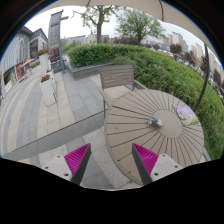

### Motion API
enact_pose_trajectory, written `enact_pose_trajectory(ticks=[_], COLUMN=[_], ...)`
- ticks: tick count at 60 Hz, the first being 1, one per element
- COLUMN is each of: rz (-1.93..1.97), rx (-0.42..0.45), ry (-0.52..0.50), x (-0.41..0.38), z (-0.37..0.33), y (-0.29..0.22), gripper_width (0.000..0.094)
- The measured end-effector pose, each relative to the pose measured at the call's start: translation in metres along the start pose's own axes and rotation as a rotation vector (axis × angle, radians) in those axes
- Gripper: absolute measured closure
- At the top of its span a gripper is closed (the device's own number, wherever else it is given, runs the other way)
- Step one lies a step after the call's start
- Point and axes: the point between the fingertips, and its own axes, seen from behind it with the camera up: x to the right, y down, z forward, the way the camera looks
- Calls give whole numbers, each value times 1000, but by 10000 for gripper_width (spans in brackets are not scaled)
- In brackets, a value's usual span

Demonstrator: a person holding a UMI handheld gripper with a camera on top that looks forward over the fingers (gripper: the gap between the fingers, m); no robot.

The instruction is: Arrange mouse

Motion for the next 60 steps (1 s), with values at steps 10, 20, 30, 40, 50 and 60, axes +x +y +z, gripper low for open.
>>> enact_pose_trajectory(ticks=[10, 20, 30, 40, 50, 60], rz=[74, 137, 177, 181, 178, 166], rx=[8, 17, 30, 68, 105, 128], ry=[87, 180, 215, 234, 243, 244], x=[73, 134, 170, 201, 231, 258], z=[14, 23, 48, 92, 145, 197], y=[8, 27, 41, 42, 28, 14], gripper_width=[94, 80, 78, 78, 77, 88])
